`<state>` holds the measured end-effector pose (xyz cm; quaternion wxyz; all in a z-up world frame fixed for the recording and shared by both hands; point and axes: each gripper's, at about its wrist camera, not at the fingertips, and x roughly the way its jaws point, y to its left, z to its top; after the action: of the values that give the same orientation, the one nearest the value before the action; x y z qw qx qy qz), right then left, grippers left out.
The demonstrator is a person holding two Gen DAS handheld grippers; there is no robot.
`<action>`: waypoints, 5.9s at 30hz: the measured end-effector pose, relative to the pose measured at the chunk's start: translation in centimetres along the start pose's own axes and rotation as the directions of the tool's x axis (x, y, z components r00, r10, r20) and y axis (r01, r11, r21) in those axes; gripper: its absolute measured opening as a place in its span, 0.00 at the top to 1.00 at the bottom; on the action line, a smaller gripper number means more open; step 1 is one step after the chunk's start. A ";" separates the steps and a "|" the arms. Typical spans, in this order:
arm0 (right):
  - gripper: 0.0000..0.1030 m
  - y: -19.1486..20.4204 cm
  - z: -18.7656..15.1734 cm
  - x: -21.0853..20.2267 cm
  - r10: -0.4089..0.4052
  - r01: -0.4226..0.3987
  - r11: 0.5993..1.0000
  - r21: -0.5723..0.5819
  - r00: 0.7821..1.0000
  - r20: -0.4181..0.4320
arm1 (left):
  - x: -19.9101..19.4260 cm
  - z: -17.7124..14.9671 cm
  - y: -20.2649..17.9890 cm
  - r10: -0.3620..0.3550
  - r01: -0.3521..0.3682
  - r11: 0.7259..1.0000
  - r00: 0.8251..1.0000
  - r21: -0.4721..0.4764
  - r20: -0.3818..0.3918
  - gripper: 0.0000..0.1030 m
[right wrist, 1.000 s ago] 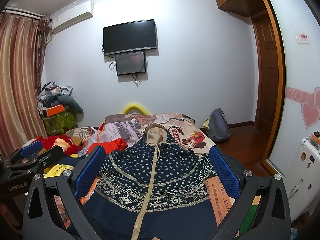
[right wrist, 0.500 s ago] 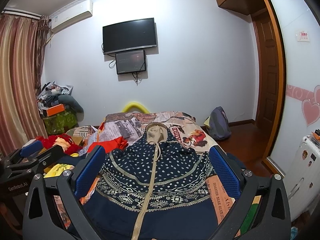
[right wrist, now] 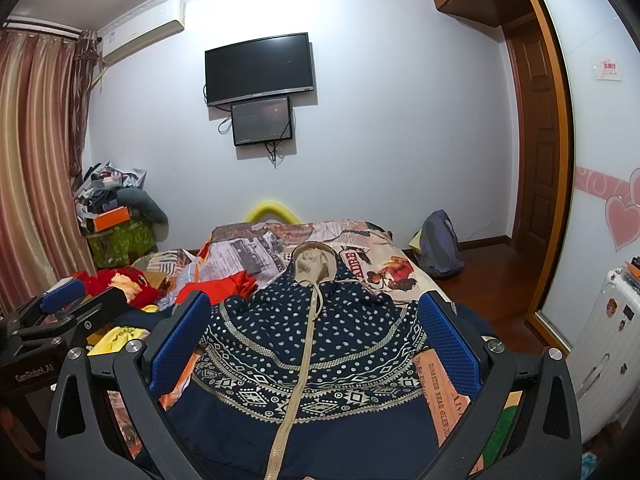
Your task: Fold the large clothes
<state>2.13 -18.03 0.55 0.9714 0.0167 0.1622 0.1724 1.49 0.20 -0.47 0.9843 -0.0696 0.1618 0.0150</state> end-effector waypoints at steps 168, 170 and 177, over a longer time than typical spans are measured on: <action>0.01 1.4 -2.9 26.9 0.164 -0.293 0.940 -0.175 0.838 -0.521 | 27.5 -4.0 17.3 0.122 -0.093 0.993 0.777 0.079 -0.618 0.31; 0.01 2.8 -3.6 27.8 0.153 -0.298 0.933 -0.199 0.833 -0.532 | 27.7 -5.3 18.1 0.120 -0.101 0.993 0.760 0.067 -0.639 0.31; 0.02 6.1 -6.5 32.3 0.104 -0.332 0.903 -0.272 0.783 -0.613 | 29.0 -10.4 20.0 0.087 -0.104 0.994 0.707 0.019 -0.702 0.31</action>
<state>26.69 -1.44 -15.04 0.8323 -0.1989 0.4148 0.3092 24.61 18.68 -22.14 0.8463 -0.0724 0.5262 0.0401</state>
